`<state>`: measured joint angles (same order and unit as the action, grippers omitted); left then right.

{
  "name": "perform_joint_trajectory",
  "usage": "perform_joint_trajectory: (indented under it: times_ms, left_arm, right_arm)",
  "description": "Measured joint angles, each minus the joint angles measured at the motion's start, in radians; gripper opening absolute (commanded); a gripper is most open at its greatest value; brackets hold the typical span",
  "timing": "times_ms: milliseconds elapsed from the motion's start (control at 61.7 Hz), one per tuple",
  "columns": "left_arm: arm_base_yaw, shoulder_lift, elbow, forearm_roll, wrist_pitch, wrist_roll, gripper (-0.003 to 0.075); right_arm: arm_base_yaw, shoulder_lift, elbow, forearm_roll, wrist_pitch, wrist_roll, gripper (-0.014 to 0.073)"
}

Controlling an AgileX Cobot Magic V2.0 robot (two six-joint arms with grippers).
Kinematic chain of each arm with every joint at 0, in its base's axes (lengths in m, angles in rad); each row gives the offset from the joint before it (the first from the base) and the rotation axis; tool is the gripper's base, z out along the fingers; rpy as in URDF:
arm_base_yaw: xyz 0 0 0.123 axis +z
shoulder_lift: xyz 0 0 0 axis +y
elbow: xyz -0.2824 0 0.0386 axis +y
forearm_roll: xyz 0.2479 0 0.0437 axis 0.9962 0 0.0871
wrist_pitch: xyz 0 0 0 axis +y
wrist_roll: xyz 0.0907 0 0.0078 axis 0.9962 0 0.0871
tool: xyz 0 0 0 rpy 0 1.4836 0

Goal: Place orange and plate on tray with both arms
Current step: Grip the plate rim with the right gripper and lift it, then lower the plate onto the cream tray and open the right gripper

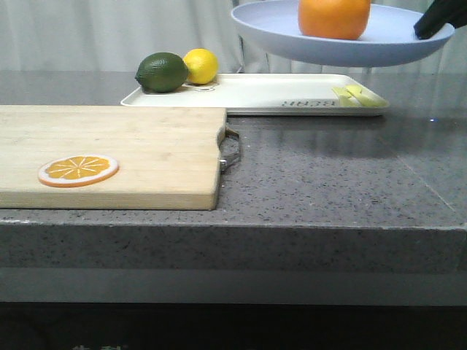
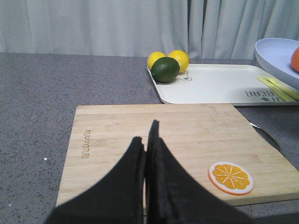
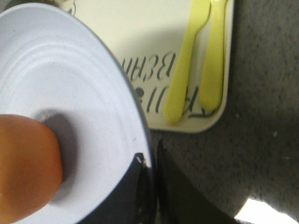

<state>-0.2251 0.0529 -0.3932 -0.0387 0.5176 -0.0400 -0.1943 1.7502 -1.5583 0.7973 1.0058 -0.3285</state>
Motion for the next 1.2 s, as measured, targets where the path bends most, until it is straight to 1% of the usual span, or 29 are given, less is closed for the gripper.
perform_joint_trajectory:
  times_ms: [81, 292, 454, 551, 665, 794, 827, 908, 1037, 1102, 1151, 1199]
  left_arm:
    - [0.0, 0.0, 0.0, 0.0, 0.0, 0.0, -0.0018]
    - [0.0, 0.0, 0.0, 0.0, 0.0, 0.0, -0.0018]
    - [0.0, 0.0, 0.0, 0.0, 0.0, -0.001, -0.0018]
    - [0.0, 0.0, 0.0, 0.0, 0.0, -0.001, -0.0018]
    - [0.0, 0.0, 0.0, 0.0, 0.0, -0.001, -0.0018]
    - [0.0, 0.0, 0.0, 0.0, 0.0, -0.001, -0.0018]
    - [0.0, 0.0, 0.0, 0.0, 0.0, -0.001, -0.0018]
    - [0.0, 0.0, 0.0, 0.0, 0.0, -0.001, -0.0018]
    - [0.0, 0.0, 0.0, 0.0, 0.0, -0.001, -0.0018]
    - [0.0, 0.0, 0.0, 0.0, 0.0, -0.001, -0.0018]
    - [0.0, 0.0, 0.0, 0.0, 0.0, -0.001, -0.0018]
    - [0.0, 0.0, 0.0, 0.0, 0.0, -0.001, -0.0018]
  right_arm:
    - [0.015, 0.073, -0.113, -0.022, 0.007, 0.061, -0.0111]
    - [0.1, 0.305, -0.47, -0.179, 0.059, 0.255, -0.0111]
    - [0.159, 0.5, -0.74, -0.196, 0.113, 0.367, -0.0111]
    - [0.185, 0.605, -0.868, -0.196, 0.148, 0.417, -0.0111]
    - [0.198, 0.683, -0.938, -0.198, 0.163, 0.438, -0.0111]
    - [0.201, 0.717, -0.949, -0.219, 0.163, 0.445, -0.0098]
    - [0.201, 0.72, -0.949, -0.223, 0.163, 0.45, -0.0084]
    - [0.201, 0.721, -0.95, -0.229, 0.161, 0.452, -0.0008]
    - [0.201, 0.721, -0.954, -0.231, 0.161, 0.454, 0.0162]
    - [0.201, 0.721, -0.96, -0.227, 0.165, 0.454, 0.0266]
    - [0.201, 0.721, -0.972, -0.225, 0.17, 0.454, 0.0318]
    - [0.201, 0.721, -0.986, -0.223, 0.18, 0.454, 0.0339]
